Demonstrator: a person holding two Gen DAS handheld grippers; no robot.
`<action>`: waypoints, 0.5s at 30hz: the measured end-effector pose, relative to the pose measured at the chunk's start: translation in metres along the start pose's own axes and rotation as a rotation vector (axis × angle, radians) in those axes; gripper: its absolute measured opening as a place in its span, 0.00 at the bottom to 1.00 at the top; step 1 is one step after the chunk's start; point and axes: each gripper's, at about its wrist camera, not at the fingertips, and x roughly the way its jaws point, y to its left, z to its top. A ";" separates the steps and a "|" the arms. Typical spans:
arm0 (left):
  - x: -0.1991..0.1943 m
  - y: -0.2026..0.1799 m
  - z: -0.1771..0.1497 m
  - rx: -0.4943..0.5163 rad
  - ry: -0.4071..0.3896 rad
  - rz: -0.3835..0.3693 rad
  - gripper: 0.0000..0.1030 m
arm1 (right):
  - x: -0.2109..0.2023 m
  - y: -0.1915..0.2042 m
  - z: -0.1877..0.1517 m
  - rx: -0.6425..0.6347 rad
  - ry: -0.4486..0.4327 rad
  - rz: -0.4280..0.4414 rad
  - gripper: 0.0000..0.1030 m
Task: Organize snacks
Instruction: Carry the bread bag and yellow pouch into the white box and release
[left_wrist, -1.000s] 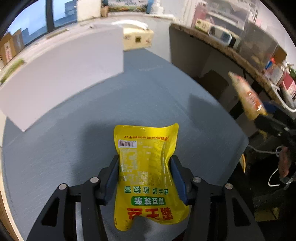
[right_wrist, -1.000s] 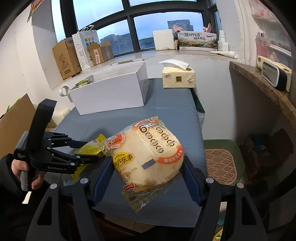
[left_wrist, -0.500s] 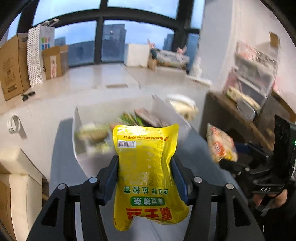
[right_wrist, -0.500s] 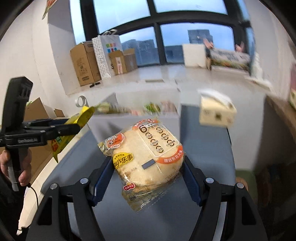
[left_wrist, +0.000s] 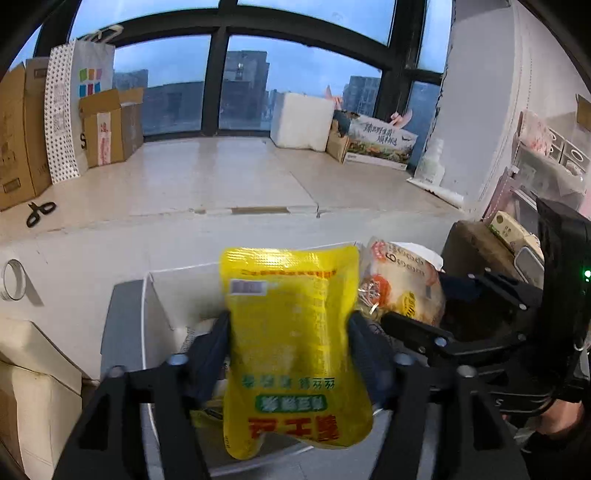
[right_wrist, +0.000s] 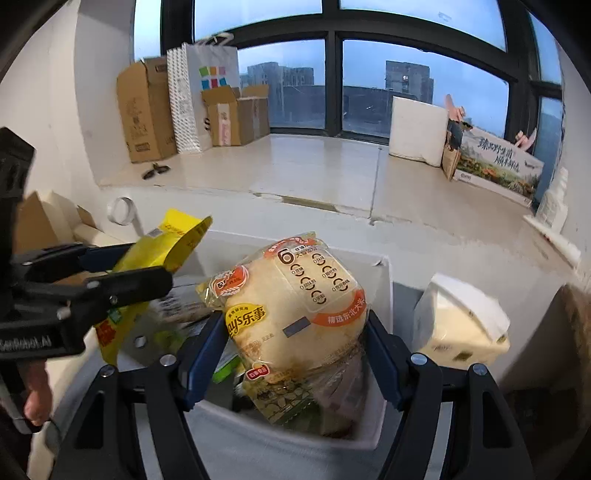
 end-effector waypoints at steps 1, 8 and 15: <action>0.001 0.003 -0.001 -0.009 0.001 -0.007 0.85 | 0.006 0.000 0.002 -0.012 0.010 -0.014 0.75; -0.011 0.013 -0.002 -0.030 -0.046 -0.052 1.00 | 0.027 -0.010 -0.003 0.008 0.034 -0.041 1.00; -0.049 -0.002 -0.006 0.024 -0.121 0.044 1.00 | 0.021 -0.025 -0.014 0.075 0.030 -0.062 1.00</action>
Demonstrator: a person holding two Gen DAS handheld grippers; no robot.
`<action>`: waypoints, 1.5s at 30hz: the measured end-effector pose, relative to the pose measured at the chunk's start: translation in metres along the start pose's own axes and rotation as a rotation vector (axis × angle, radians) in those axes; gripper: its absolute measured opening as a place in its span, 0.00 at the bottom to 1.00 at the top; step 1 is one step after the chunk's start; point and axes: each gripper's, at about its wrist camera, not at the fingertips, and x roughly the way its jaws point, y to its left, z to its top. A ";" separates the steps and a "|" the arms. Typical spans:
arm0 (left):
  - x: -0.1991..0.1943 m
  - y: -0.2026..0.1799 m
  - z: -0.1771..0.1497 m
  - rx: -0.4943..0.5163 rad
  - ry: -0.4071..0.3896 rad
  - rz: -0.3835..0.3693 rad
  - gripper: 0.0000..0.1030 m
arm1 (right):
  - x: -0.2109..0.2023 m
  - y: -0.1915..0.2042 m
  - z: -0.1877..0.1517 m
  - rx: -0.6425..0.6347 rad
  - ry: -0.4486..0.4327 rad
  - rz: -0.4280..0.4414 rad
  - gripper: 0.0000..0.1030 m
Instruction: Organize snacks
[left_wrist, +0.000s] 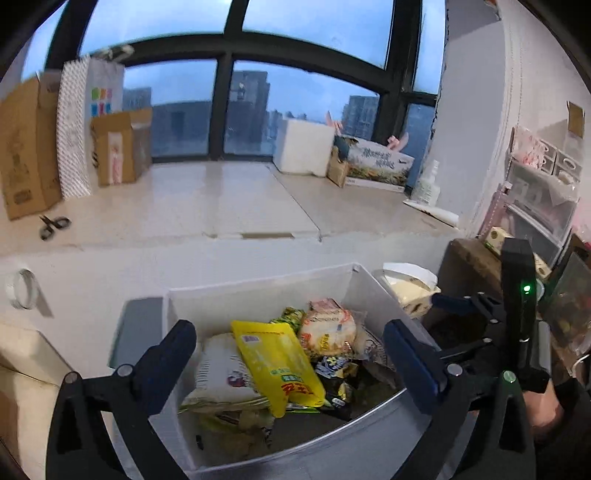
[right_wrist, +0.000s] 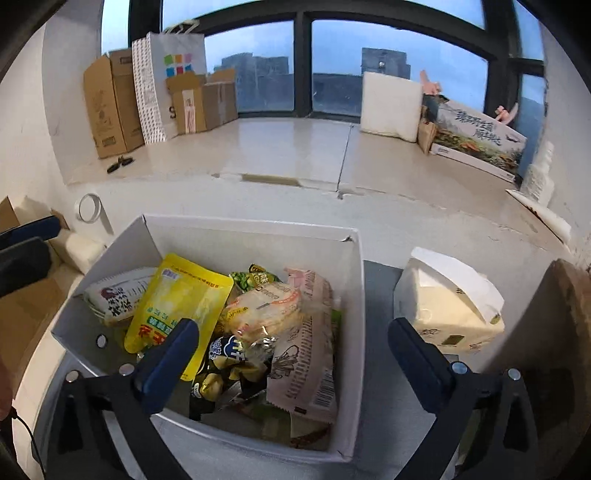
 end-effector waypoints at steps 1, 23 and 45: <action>-0.008 -0.003 0.000 0.012 -0.009 0.018 1.00 | -0.005 -0.001 0.000 0.002 -0.013 -0.006 1.00; -0.202 -0.070 -0.085 0.062 -0.157 0.059 1.00 | -0.212 0.053 -0.073 -0.035 -0.267 0.035 1.00; -0.228 -0.071 -0.138 -0.003 -0.109 0.017 1.00 | -0.257 0.064 -0.149 0.097 -0.231 0.097 1.00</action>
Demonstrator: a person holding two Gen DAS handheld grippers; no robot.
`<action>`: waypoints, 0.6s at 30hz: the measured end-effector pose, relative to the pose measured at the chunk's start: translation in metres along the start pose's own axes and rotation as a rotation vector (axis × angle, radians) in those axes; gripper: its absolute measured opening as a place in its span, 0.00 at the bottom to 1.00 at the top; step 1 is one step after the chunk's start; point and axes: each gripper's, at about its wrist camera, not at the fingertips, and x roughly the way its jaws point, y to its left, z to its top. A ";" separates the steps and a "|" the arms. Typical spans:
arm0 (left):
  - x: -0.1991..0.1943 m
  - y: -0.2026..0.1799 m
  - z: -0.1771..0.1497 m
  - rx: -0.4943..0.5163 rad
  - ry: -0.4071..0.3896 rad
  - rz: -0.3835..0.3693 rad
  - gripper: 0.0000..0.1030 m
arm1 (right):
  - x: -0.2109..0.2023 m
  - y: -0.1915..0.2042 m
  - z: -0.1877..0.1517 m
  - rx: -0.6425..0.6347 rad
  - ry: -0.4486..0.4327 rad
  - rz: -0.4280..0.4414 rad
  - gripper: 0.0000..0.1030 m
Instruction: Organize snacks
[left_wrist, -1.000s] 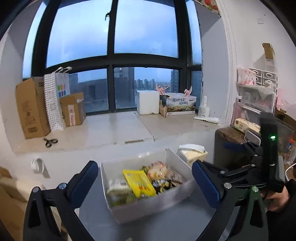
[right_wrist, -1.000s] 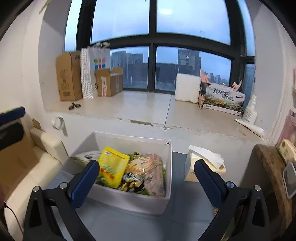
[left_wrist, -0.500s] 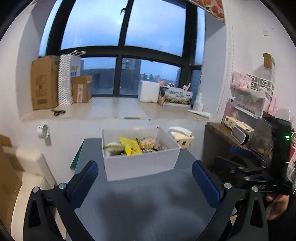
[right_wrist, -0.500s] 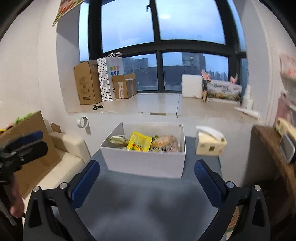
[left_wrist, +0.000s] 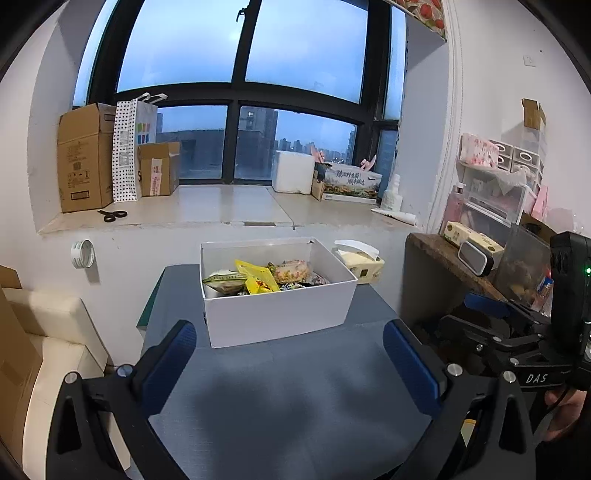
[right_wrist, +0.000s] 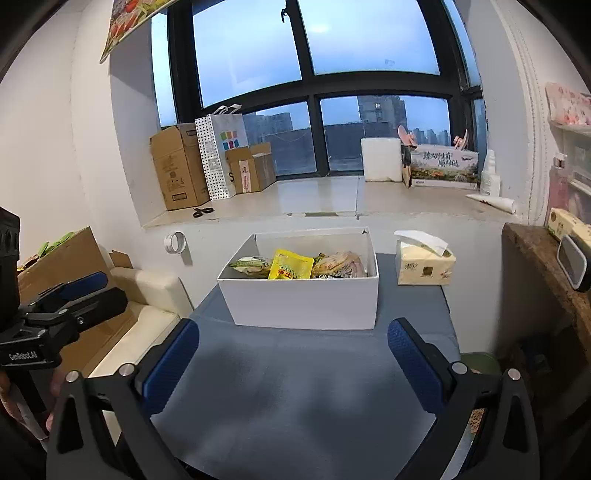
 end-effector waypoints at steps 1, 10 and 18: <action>0.001 -0.001 0.000 0.004 0.001 0.002 1.00 | 0.001 -0.001 -0.001 0.003 0.004 -0.002 1.00; 0.003 -0.003 0.001 0.021 0.005 -0.001 1.00 | -0.001 -0.002 0.000 0.004 0.001 0.011 1.00; 0.003 -0.003 0.001 0.015 0.007 0.003 1.00 | -0.002 -0.001 0.000 -0.004 0.001 0.008 1.00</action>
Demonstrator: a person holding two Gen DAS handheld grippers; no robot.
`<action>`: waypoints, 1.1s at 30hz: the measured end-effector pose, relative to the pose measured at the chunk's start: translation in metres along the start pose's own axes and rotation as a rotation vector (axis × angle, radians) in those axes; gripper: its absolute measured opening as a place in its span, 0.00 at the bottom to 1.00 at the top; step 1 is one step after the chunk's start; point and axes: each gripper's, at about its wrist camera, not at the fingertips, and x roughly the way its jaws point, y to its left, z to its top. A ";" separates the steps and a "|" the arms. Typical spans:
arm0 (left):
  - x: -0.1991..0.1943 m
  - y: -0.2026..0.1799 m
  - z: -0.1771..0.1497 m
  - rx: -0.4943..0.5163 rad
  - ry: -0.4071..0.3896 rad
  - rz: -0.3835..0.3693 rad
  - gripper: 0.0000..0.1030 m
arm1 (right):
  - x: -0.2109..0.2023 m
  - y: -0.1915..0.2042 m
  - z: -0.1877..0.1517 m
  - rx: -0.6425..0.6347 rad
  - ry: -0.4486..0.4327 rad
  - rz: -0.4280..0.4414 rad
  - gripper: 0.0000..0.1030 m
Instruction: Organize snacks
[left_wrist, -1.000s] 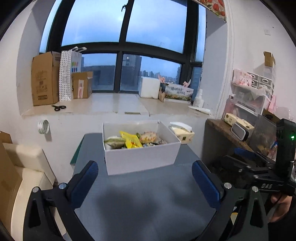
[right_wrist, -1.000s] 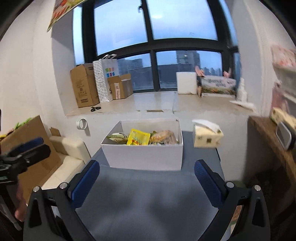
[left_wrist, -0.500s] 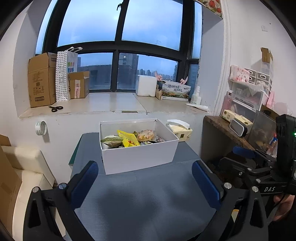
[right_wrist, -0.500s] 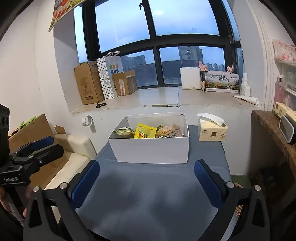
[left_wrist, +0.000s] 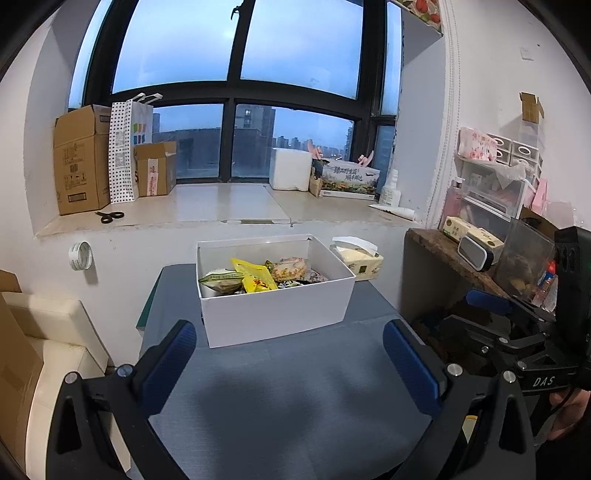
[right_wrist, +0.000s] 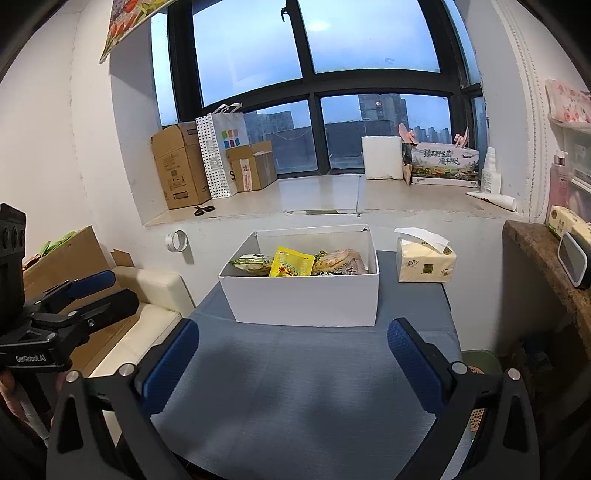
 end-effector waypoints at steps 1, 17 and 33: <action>0.000 0.000 0.000 0.000 -0.001 0.002 1.00 | 0.000 0.000 0.000 -0.002 0.000 -0.002 1.00; 0.000 0.000 -0.003 0.003 0.009 0.000 1.00 | 0.001 -0.001 -0.001 -0.002 0.006 -0.013 1.00; -0.001 -0.002 -0.004 0.006 0.012 -0.002 1.00 | -0.001 -0.002 -0.002 -0.003 0.000 -0.013 1.00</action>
